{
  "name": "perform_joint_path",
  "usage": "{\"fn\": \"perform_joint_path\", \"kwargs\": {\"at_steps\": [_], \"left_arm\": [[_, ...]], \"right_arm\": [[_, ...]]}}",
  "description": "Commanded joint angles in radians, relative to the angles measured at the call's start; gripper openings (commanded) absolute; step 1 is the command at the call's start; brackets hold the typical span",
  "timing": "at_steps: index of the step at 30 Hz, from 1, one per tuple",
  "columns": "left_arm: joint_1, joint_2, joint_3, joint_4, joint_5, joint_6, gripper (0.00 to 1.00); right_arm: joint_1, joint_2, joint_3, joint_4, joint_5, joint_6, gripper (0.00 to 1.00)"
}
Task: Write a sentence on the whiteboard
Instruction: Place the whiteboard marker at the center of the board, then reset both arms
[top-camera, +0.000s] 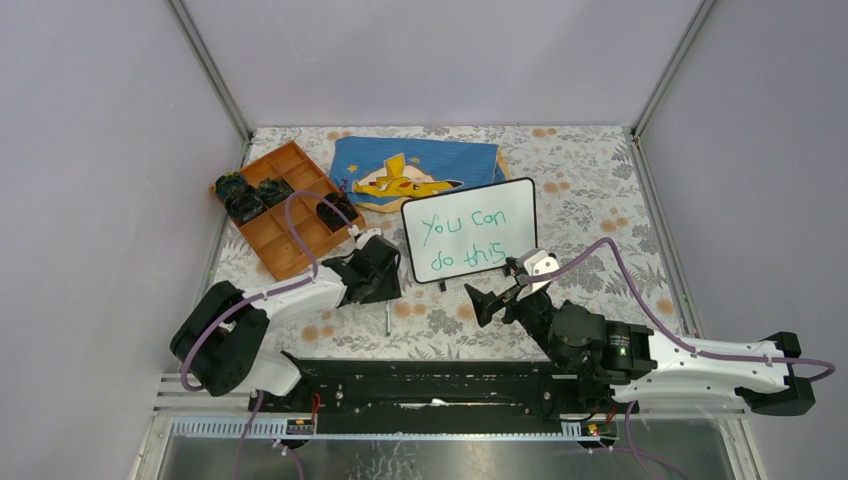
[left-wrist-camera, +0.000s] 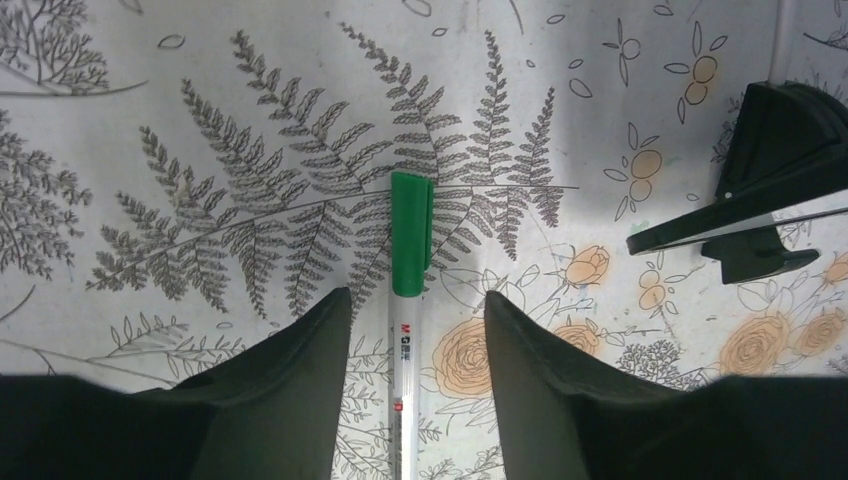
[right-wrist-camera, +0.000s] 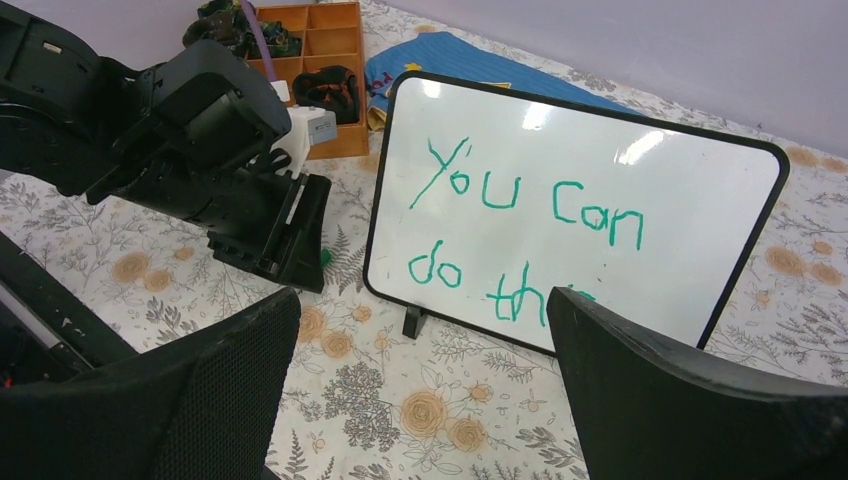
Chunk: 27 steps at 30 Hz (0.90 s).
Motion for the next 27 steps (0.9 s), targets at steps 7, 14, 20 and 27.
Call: {"fn": "perform_joint_path", "kwargs": {"at_steps": [7, 14, 20, 27], "left_arm": [[0.006, -0.227, 0.073, -0.170, -0.108, 0.036, 0.86], [0.004, -0.419, 0.162, -0.188, -0.179, 0.039, 0.99], [0.004, -0.553, 0.177, -0.183, -0.297, 0.014, 0.99], [0.005, -0.562, 0.172, -0.187, -0.303, 0.025, 0.99]], "right_arm": [[0.004, -0.016, 0.057, -0.010, 0.058, -0.035, 1.00], [0.004, -0.039, 0.048, 0.057, 0.138, -0.108, 1.00], [0.004, -0.019, 0.026, 0.188, 0.270, -0.170, 1.00], [0.004, 0.015, 0.022, 0.248, 0.324, -0.186, 1.00]]}}
